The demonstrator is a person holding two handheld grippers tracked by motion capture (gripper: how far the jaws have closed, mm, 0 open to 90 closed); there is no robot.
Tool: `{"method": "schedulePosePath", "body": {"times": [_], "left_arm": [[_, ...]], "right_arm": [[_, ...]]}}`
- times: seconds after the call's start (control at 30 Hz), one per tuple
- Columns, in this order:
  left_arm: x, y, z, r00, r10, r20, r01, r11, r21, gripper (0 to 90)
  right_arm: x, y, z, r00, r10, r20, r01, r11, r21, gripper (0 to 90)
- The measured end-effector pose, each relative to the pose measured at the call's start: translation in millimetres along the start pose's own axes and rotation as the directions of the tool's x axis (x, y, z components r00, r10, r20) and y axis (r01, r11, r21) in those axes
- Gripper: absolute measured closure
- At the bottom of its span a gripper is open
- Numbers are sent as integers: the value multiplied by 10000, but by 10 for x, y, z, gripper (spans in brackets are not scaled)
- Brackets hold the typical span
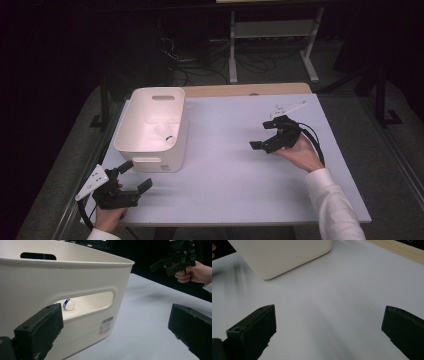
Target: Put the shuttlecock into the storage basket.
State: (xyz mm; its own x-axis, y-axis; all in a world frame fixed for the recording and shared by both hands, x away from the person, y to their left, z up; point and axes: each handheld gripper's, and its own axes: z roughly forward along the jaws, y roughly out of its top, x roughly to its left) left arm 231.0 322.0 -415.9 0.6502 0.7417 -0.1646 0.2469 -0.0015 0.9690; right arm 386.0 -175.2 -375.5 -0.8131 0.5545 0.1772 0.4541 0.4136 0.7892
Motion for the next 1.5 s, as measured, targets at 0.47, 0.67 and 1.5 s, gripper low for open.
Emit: {"method": "schedulePosePath", "body": {"times": [0.47, 0.67, 1.5], "left_arm": [[-7, -2, 4, 10000, -54, -2, 54, 10000, -41, 0], [3, 1, -8, 9999, 105, -20, -105, 9999, 85, 0], [-10, -4, -2, 10000, 3, -30, -3, 10000, 21, 0]], "right_arm": [[-15, -226, -104, 9991, 371, 214, -365, 9989, -297, 0], [0, -312, -146, 9988, 421, 242, -411, 9983, -405, 0], [95, -763, -361, 9949, 771, 648, -703, 9924, -1011, 0]]}}
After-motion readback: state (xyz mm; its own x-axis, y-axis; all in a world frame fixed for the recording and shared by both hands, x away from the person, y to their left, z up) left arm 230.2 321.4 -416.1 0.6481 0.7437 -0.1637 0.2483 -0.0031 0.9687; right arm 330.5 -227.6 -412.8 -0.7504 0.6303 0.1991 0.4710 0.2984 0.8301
